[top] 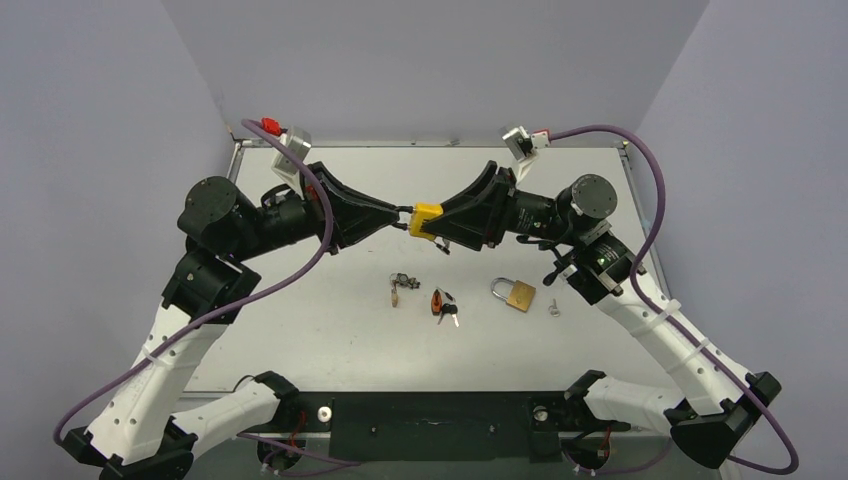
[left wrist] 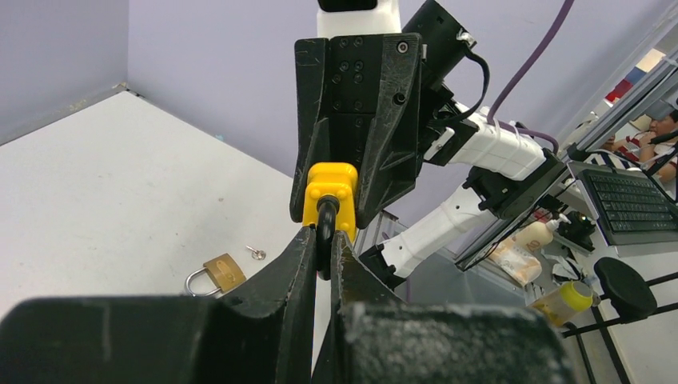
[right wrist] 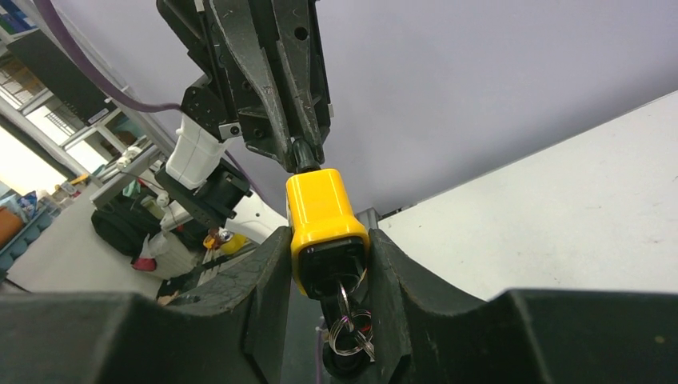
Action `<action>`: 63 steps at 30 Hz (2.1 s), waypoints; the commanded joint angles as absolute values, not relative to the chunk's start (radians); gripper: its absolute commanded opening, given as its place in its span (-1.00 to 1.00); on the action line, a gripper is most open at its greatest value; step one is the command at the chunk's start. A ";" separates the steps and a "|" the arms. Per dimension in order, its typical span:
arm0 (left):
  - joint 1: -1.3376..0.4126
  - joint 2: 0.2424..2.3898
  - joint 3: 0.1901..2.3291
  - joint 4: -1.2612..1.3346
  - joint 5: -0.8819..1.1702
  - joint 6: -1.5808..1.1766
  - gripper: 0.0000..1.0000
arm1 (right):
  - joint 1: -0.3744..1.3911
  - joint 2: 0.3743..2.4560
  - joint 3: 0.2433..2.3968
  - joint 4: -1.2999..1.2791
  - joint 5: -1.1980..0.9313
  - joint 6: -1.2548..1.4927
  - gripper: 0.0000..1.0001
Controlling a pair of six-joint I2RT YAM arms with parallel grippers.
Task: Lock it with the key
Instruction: Lock the lock.
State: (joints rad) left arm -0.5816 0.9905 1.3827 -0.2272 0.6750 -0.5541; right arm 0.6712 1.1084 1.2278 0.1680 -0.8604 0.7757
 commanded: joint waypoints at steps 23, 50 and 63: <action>-0.704 1.092 1.307 -0.274 0.660 -0.566 -1.00 | 0.767 1.156 1.361 0.196 -0.678 0.691 -1.00; -0.840 1.144 1.312 -0.218 0.637 -0.592 -1.00 | 0.780 1.211 1.396 0.141 -0.656 0.653 -1.00; -0.705 1.075 1.302 -0.244 0.490 -0.618 -1.00 | 0.736 1.183 1.341 0.144 -0.655 0.650 -1.00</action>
